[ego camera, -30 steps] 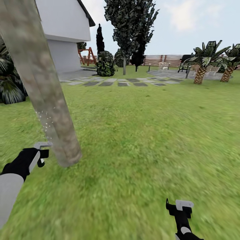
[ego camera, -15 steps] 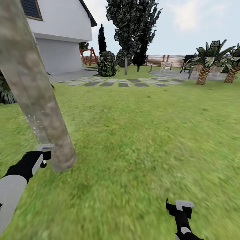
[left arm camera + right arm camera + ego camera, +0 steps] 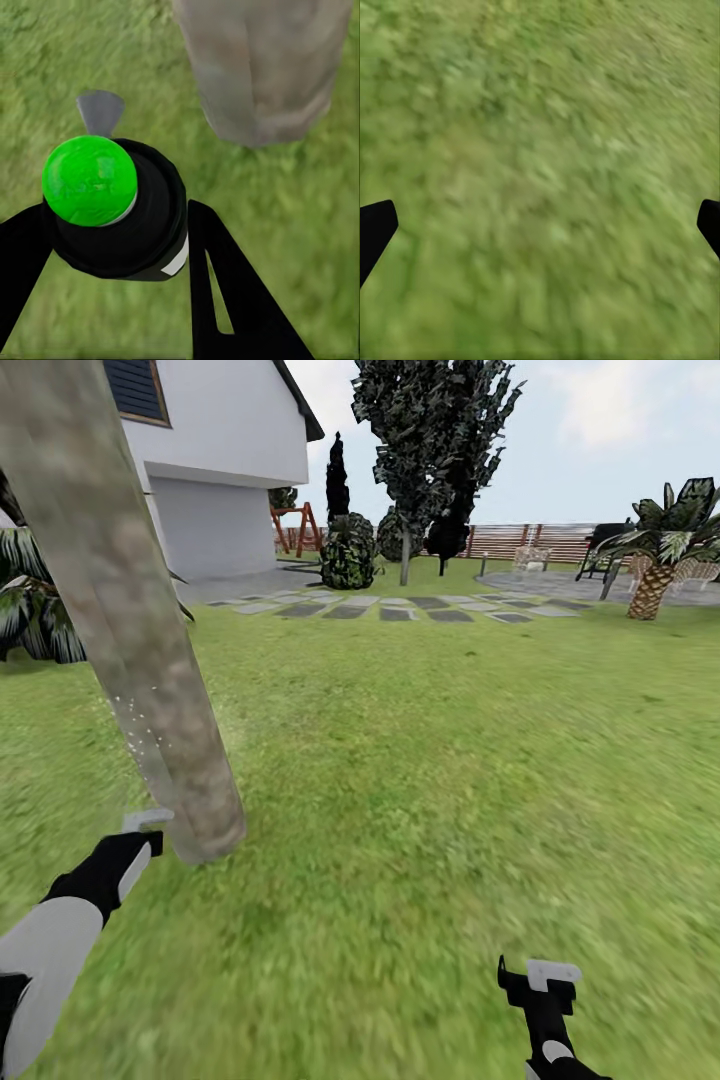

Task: In the garden, pick up the pesticide atomizer on the floor and spray pesticide onto both trees until each tree trunk is fully covered.

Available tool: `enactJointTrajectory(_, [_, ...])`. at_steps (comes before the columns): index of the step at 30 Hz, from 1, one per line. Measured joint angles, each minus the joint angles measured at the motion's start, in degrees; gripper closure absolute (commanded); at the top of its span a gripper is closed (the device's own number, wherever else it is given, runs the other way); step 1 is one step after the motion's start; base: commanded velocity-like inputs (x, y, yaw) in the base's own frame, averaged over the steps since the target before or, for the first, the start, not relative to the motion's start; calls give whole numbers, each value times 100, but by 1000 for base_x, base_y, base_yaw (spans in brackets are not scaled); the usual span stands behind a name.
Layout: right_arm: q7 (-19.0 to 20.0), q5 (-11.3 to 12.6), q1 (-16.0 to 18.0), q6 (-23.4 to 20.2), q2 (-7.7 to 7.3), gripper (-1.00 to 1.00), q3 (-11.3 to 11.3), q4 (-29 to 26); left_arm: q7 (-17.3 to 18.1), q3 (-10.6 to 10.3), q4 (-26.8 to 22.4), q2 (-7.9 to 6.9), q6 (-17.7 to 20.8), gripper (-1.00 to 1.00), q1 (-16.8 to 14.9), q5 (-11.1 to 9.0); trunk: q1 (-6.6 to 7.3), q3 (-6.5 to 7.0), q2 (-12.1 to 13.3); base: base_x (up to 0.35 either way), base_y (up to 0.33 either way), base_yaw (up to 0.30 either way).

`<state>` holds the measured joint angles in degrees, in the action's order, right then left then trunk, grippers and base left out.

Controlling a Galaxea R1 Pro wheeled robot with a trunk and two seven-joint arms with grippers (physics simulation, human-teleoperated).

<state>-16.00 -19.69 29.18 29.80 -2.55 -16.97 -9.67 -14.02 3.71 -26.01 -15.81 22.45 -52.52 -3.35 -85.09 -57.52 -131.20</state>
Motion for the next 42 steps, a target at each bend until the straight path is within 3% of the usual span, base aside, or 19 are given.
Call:
enactJointTrajectory(3, [0, -2, 0, 0, 0, -100, 3, 0, -73, 1, 80, 74, -28, 100, 84, 11, 1, 0, -1, 177, -117, 0])
enactJointTrajectory(17, [0, 0, 0, 0, 0, -100, 0, 0, -84, 4, 97, 51, -30, 100, 93, 29, 0, 0, 0, 288, -94, 4])
enactJointTrajectory(30, [0, 0, 0, 0, 2, -100, 0, 0, -84, -3, 55, 184, -30, 100, 93, 23, 0, 0, 0, 161, -225, 243])
enactJointTrajectory(42, [0, 0, 0, 0, 4, -100, 0, 0, -93, -1, 35, 184, -30, 100, 93, 24, 0, 0, 0, 221, -203, 13])
